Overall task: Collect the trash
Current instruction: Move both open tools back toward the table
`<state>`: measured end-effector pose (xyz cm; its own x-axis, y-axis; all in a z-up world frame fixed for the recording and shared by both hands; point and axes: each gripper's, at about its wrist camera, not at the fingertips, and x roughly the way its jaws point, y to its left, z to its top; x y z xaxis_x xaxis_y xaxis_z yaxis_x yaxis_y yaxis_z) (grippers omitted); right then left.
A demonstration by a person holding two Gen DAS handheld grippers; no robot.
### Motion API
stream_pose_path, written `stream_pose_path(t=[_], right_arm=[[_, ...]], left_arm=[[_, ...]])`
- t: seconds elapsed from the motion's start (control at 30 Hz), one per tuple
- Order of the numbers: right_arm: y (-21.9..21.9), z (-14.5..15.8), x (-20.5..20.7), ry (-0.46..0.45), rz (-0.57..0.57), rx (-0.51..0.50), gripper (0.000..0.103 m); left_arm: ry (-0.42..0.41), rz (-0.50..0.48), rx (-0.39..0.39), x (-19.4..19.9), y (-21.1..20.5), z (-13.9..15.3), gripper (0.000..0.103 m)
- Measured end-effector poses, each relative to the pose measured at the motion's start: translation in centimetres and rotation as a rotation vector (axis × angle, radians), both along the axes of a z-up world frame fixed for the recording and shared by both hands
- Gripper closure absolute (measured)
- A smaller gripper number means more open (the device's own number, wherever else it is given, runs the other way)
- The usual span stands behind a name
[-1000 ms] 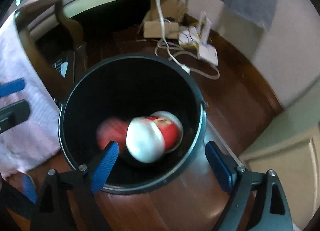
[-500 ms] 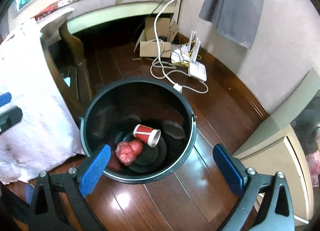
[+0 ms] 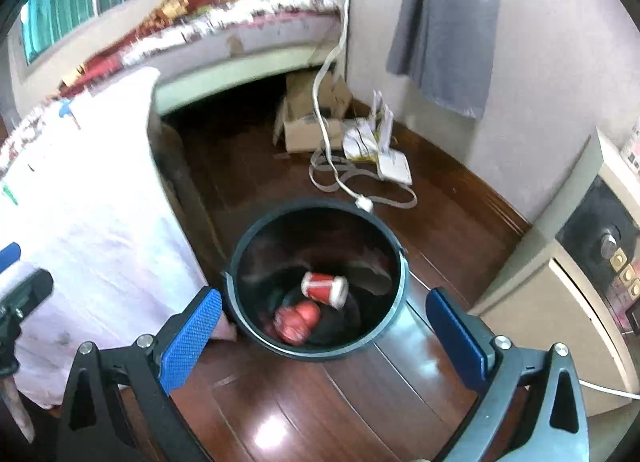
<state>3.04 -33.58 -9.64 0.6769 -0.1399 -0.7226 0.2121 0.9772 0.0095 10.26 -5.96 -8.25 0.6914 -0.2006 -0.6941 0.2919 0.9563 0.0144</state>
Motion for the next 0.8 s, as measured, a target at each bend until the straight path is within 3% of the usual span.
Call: stream_pose_path(t=[0.1, 0.17, 0.3, 0.8], right_arm=[[2.1, 1.5, 0.0, -0.089, 0.027, 0.015, 0.0], [3.9, 2.1, 0.8, -0.075, 0.07, 0.048, 0.0], [7.7, 2.8, 2.2, -0.047, 0.127, 0.005, 0.0], [24.1, 6.7, 4.9, -0.192, 0.467, 0.023, 0.0]], left_arm=[[-0.02, 0.04, 0.003, -0.3, 2.0, 0.7, 0.001], [-0.026, 0.07, -0.013, -0.4, 3.9, 1.2, 0.001], [-0.056, 0.125, -0.046, -0.9, 7.5, 2.2, 0.001], [-0.128, 0.432, -0.063, -1.8, 22.6, 3.4, 0.003]])
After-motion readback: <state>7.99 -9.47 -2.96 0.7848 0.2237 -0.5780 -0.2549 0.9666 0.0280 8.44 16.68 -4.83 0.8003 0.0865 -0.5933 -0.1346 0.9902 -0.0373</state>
